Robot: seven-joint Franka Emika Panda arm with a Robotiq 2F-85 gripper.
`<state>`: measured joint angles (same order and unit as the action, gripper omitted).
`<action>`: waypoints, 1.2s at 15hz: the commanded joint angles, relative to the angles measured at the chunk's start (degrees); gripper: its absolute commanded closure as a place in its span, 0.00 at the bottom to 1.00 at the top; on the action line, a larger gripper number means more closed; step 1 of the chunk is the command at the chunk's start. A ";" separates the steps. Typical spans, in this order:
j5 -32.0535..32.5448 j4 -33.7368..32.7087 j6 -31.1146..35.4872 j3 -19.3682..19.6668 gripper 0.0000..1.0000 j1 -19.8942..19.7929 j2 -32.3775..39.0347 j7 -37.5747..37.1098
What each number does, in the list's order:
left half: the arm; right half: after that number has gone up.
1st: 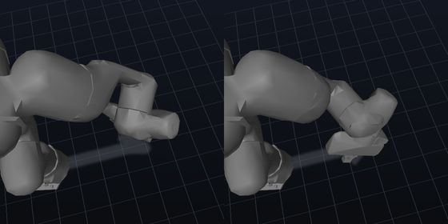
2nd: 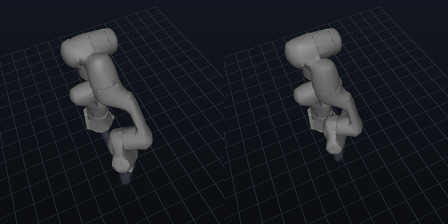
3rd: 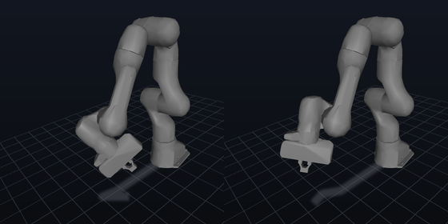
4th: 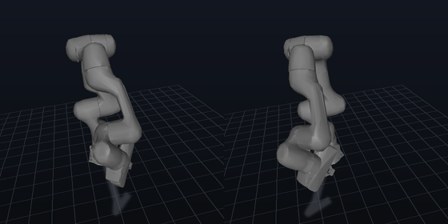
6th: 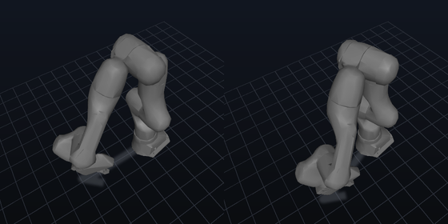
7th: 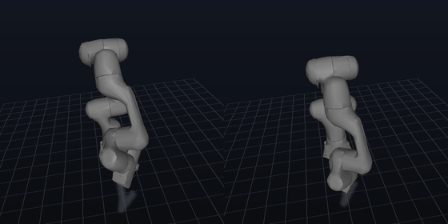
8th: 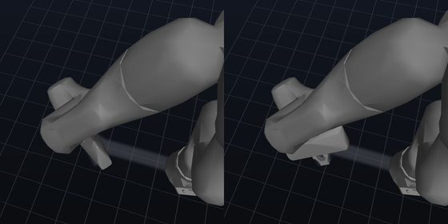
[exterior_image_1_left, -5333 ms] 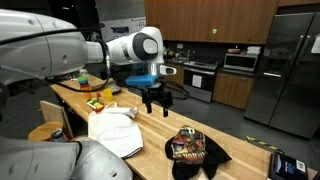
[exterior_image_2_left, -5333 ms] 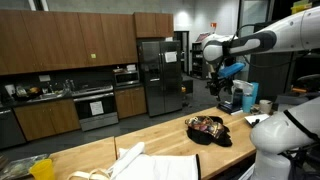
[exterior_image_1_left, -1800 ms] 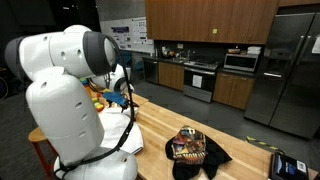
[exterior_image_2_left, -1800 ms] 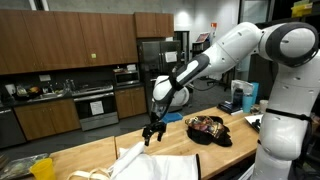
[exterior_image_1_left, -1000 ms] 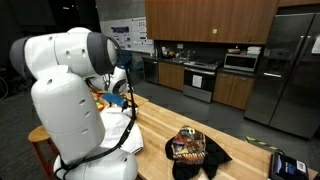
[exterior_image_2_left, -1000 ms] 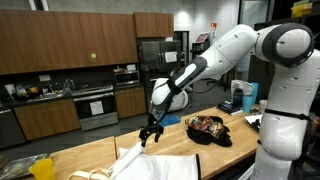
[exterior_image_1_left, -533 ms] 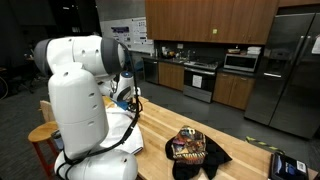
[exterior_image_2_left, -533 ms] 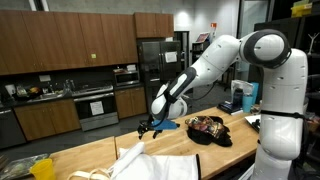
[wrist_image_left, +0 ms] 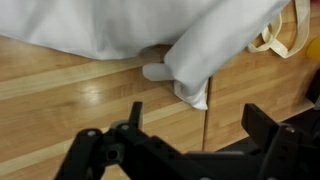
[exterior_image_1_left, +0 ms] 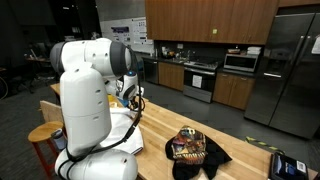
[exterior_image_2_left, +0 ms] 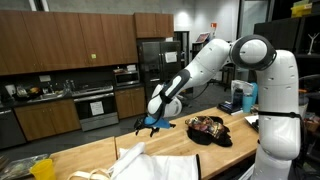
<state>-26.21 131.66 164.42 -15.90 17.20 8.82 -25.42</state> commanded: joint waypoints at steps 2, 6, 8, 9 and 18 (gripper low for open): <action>-5.85 -7.85 -6.40 -3.44 0.00 -0.19 3.27 -0.16; -5.17 -8.42 -18.07 -3.08 0.00 0.95 5.20 -3.53; -5.50 -7.46 -20.18 -2.86 0.00 1.14 5.39 -4.37; -5.46 -7.92 -20.59 -2.66 0.00 1.19 5.99 -4.85; 0.48 -6.89 -1.75 -2.06 0.00 4.55 8.58 -3.08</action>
<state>-29.39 124.67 163.28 -19.46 20.47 16.21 -27.42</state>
